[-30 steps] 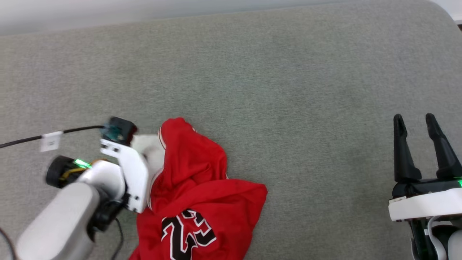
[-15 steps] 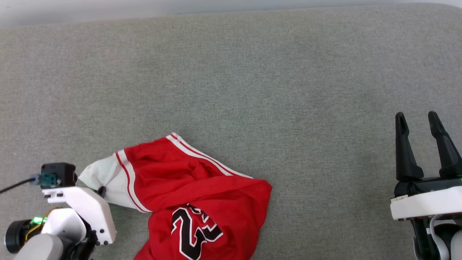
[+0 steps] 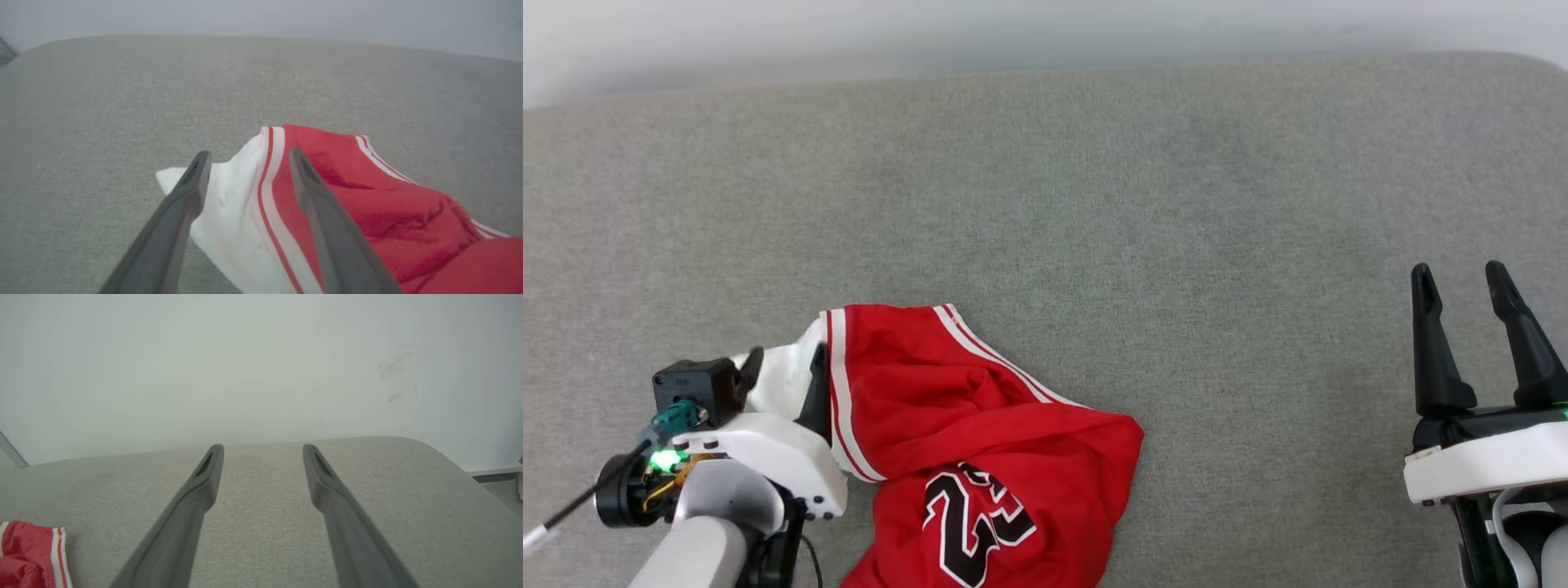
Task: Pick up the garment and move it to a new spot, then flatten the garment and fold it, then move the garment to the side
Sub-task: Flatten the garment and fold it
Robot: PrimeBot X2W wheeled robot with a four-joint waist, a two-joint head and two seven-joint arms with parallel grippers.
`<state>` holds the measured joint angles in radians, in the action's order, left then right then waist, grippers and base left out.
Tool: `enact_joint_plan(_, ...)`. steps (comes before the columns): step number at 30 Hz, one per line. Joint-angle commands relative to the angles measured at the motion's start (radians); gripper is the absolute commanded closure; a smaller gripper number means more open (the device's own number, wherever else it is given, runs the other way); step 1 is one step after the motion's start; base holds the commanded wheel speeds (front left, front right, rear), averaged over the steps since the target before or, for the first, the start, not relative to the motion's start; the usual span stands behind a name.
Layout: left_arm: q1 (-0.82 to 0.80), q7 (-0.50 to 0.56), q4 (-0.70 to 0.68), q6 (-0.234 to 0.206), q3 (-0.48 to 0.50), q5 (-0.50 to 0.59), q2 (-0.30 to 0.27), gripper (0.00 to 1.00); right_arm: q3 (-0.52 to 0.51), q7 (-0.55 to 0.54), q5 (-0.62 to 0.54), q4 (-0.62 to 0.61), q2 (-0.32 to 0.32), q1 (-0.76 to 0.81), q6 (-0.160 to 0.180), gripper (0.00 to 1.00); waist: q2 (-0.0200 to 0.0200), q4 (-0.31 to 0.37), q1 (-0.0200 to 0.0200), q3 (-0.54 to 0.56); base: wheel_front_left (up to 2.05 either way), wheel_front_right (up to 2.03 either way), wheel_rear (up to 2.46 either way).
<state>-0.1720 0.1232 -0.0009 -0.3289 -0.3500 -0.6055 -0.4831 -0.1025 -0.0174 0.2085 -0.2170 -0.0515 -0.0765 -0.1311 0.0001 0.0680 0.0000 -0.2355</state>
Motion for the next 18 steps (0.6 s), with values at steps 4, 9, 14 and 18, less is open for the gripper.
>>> enact_joint_plan(4,-0.025,-0.11,-0.023,-0.012,-0.012,0.054,0.033,0.0,0.001,-0.014,-0.006,-0.004,0.001,0.025,0.001,0.0,-0.0001,-0.007,0.0,0.047,0.0,0.0,0.0)
enact_joint_plan(9,-0.037,-0.219,-0.043,0.0,-0.039,0.095,0.073,0.0,-0.006,-0.03,-0.012,-0.014,0.001,0.053,0.001,0.0,-0.0001,-0.016,0.0,0.086,0.0,0.0,0.0)
enact_joint_plan(14,-0.026,-0.278,-0.058,-0.005,-0.067,0.124,0.097,0.0,-0.008,-0.054,-0.016,-0.019,0.001,0.082,0.001,0.0,-0.0001,-0.026,0.0,0.111,0.0,0.0,0.0)
enact_joint_plan(18,-0.021,-0.296,-0.071,-0.013,-0.084,0.14,0.109,0.0,-0.005,-0.115,0.006,-0.001,0.001,0.097,0.001,0.0,-0.0001,-0.043,0.0,0.121,0.0,0.0,0.0)
